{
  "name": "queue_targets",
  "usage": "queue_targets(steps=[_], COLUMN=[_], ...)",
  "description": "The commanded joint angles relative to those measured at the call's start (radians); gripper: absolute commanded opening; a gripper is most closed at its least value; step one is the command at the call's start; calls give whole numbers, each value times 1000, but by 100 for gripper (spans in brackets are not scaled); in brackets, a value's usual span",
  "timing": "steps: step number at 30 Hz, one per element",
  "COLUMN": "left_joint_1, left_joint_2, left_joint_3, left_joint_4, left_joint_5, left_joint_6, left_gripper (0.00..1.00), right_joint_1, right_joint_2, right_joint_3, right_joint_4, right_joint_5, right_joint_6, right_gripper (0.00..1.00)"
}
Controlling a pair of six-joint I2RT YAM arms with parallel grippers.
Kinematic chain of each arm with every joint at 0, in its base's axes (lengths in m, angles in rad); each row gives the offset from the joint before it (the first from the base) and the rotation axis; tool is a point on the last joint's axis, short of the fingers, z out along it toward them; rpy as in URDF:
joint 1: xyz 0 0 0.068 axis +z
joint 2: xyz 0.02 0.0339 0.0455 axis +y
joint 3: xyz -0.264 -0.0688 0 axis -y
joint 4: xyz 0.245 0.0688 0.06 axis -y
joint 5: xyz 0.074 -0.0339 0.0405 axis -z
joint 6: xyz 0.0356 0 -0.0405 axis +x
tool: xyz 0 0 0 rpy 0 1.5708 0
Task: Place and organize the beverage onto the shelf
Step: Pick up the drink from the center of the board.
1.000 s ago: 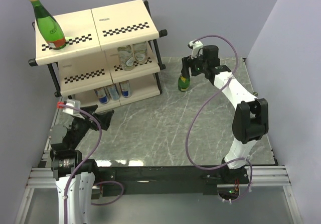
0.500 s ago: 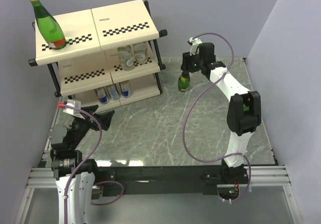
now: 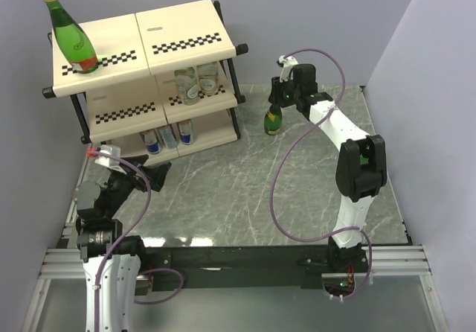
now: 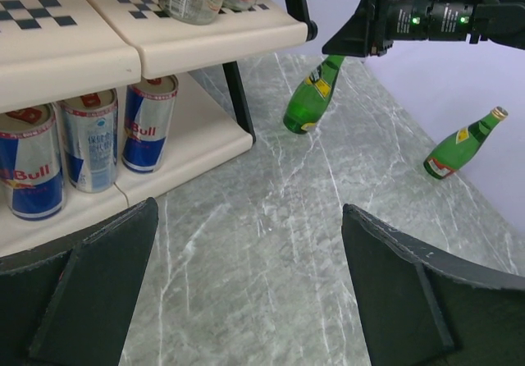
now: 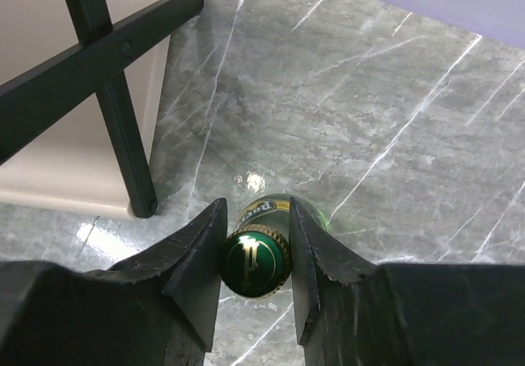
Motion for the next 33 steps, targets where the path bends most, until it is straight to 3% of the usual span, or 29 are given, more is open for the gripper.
queue_targets(steps=[1, 4, 5, 33], left_joint_1=[-5, -5, -5, -10], left_joint_2=[20, 22, 22, 22], left_joint_3=[-4, -4, -3, -1], left_joint_4=[48, 47, 45, 39], left_joint_5=[32, 32, 29, 40], left_joint_6=[-20, -17, -17, -8], left_gripper=[99, 99, 100, 99], right_joint_1=[8, 7, 7, 7], right_joint_2=[-31, -40, -43, -43], right_joint_3=[-23, -37, -41, -15], right_joint_4=[28, 26, 26, 66], right_joint_5=[33, 32, 32, 21], right_joint_6=[-18, -26, -26, 2], right_gripper=[31, 48, 50, 53])
